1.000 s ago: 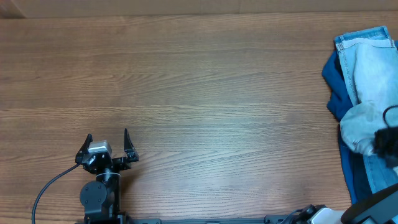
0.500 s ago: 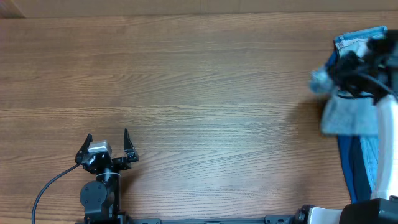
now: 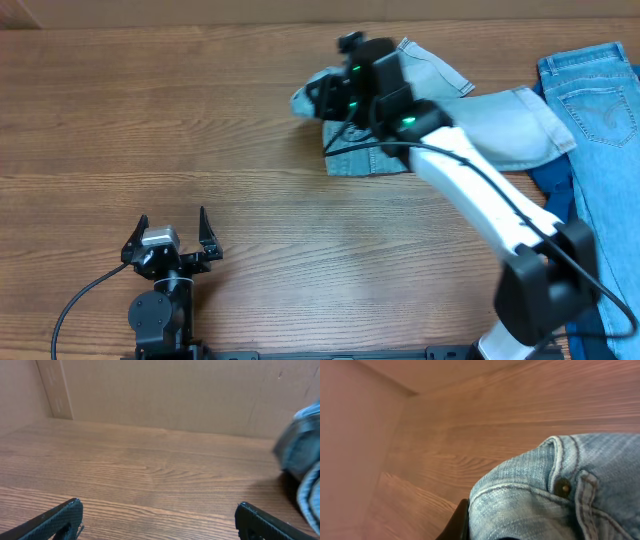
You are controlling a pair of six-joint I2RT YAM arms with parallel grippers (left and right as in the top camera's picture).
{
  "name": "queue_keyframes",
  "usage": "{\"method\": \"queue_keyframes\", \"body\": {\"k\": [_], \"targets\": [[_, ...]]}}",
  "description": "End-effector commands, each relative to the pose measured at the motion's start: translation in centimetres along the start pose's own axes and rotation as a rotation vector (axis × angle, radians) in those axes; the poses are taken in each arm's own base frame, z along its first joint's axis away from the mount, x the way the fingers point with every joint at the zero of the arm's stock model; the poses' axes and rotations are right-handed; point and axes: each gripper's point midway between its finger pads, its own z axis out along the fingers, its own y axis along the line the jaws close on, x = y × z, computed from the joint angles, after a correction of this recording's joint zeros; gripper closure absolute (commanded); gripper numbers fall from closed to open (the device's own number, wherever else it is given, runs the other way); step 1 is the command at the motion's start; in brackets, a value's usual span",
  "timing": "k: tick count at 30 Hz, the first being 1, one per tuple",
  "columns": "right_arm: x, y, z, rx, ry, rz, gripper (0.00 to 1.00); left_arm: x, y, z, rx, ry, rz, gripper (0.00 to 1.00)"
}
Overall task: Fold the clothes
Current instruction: 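Pull the shorts left with the right gripper and drop them mid-table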
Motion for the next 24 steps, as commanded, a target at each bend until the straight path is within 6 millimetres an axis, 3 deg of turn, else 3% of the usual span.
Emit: {"method": "queue_keyframes", "body": {"k": [1,6,7,8,9,12,15,17,19,20,24], "targets": [[1.1,5.7,1.5,-0.134,-0.015,-0.113,0.96,-0.1,-0.1,0.0,0.001,-0.009,0.022,0.0],[1.6,8.7,1.7,-0.195,-0.057,-0.252,0.96,-0.1,-0.1,0.0,0.001,-0.009,0.022,0.0],[1.5,8.8,1.6,-0.199,-0.063,-0.254,0.91,-0.1,-0.1,0.0,0.001,-0.009,0.022,0.0],[1.3,8.9,1.6,-0.203,-0.069,-0.255,0.74,-0.1,-0.1,0.0,0.001,-0.009,0.022,0.0],[1.2,9.0,1.6,-0.207,-0.073,-0.256,0.46,-0.1,-0.1,0.0,0.001,-0.009,0.022,0.0],[0.8,9.5,1.4,-0.221,-0.101,-0.307,0.0,-0.1,-0.1,0.0,0.001,-0.009,0.022,0.0],[0.3,9.9,1.2,-0.235,-0.127,-0.4,0.0,-0.1,-0.1,0.0,0.001,-0.009,0.022,0.0],[-1.1,9.2,0.7,-0.223,-0.146,-0.387,0.0,-0.1,-0.1,0.0,0.001,-0.009,0.022,0.0],[-3.4,6.1,-1.2,-0.155,-0.154,-0.344,0.0,-0.1,-0.1,0.0,0.001,-0.009,0.022,0.0],[-4.7,3.4,-2.7,-0.092,-0.147,-0.306,0.0,-0.1,-0.1,0.0,0.001,-0.009,0.022,0.0],[-6.4,-5.6,-6.7,0.11,-0.085,-0.159,0.0,-0.1,-0.1,0.0,0.001,-0.009,0.022,0.0]]}}
